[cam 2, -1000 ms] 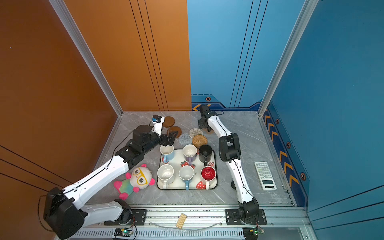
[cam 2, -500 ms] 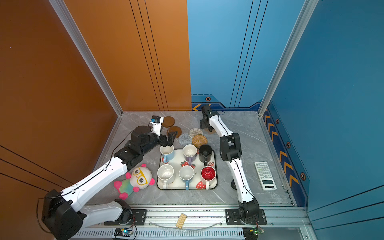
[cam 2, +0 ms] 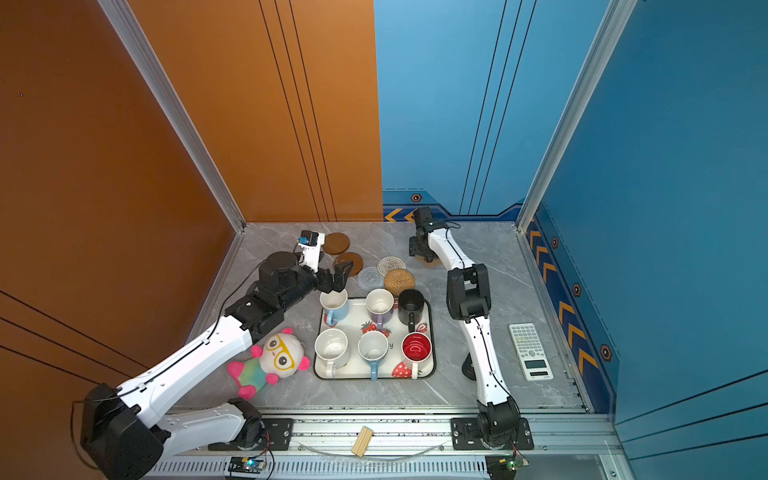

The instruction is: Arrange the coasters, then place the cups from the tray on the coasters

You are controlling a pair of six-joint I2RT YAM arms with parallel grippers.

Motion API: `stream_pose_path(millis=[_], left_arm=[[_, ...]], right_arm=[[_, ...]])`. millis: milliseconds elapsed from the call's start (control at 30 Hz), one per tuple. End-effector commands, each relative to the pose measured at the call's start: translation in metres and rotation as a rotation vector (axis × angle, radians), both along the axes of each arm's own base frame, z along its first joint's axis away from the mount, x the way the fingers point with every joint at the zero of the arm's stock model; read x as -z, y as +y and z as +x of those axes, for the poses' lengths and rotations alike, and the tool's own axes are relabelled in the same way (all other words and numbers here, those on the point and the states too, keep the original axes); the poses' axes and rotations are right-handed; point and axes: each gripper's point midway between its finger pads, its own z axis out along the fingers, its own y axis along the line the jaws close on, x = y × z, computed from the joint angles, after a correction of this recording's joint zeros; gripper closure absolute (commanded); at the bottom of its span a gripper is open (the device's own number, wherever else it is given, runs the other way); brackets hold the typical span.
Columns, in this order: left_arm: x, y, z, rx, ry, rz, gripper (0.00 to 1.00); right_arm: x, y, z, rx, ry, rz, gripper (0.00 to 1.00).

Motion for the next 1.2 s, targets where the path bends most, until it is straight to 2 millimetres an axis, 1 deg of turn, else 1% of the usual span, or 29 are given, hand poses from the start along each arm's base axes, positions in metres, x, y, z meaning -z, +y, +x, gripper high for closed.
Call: stream_pose_path(millis=[0, 367, 533, 567, 600, 900, 1167], left_arm=[[-0.018, -0.002, -0.009, 0.020, -0.038, -0.010, 0.01], [-0.042, 0.009, -0.017, -0.004, -0.071, 0.006, 0.01], [-0.041, 0.011, -0.020, -0.004, -0.061, 0.015, 0.01], [-0.056, 0.012, -0.020, -0.007, -0.087, 0.004, 0.01], [-0.058, 0.013, -0.020, -0.011, -0.088, 0.005, 0.01], [-0.067, 0.021, -0.025, -0.037, -0.093, 0.018, 0.01], [-0.069, 0.025, -0.026, -0.051, -0.101, 0.037, 0.01]], right_arm=[[0.026, -0.033, -0.029, 0.085, 0.147, -0.004, 0.27], [0.023, -0.053, -0.038, 0.125, 0.170, 0.005, 0.27], [0.021, -0.065, -0.044, 0.148, 0.183, 0.012, 0.27], [0.022, -0.066, -0.046, 0.152, 0.188, 0.013, 0.27], [0.021, -0.068, -0.047, 0.156, 0.190, 0.017, 0.27], [0.028, -0.074, -0.054, 0.178, 0.215, 0.028, 0.27], [0.022, -0.084, -0.060, 0.200, 0.209, 0.018, 0.27]])
